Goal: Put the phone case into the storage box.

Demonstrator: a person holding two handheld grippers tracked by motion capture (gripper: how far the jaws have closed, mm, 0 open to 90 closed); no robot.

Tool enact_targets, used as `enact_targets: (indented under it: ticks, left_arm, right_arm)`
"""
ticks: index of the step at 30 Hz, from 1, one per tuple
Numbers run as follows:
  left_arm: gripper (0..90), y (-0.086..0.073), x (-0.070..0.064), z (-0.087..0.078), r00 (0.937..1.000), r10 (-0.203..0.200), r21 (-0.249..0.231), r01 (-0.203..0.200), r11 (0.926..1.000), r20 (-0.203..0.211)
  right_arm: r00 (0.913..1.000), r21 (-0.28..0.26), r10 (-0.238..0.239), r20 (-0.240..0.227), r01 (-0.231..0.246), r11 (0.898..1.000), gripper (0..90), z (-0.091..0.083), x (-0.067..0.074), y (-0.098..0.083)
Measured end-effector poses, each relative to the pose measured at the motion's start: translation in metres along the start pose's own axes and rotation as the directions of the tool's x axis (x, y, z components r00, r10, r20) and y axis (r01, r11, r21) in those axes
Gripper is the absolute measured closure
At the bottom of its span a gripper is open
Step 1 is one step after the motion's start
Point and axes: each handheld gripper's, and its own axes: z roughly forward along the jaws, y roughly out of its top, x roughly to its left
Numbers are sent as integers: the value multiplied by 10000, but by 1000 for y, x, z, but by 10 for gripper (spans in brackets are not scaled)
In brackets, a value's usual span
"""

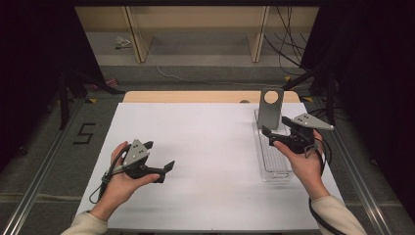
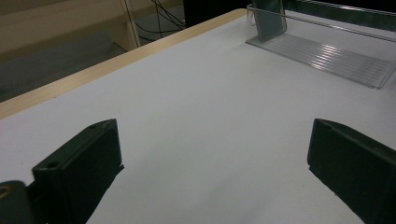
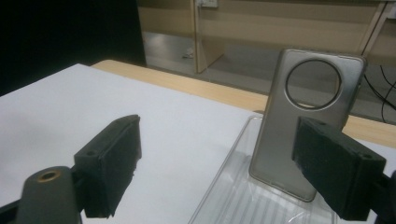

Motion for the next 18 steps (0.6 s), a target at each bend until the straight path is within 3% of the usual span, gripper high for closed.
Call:
enact_targets:
  ticks: [8, 18]
  left_arm:
    - [27, -1, -1, -3, 10000, -31, -91, 31, 10000, 22]
    - [29, -5, -1, -4, 10000, -3, -101, 3, 9999, 5]
  right_arm:
    - [9997, -67, -145, -202, 144, 9999, 169, -6, 5, -4]
    - [9986, -129, 101, -510, -108, 9999, 168, -14, 8, -11]
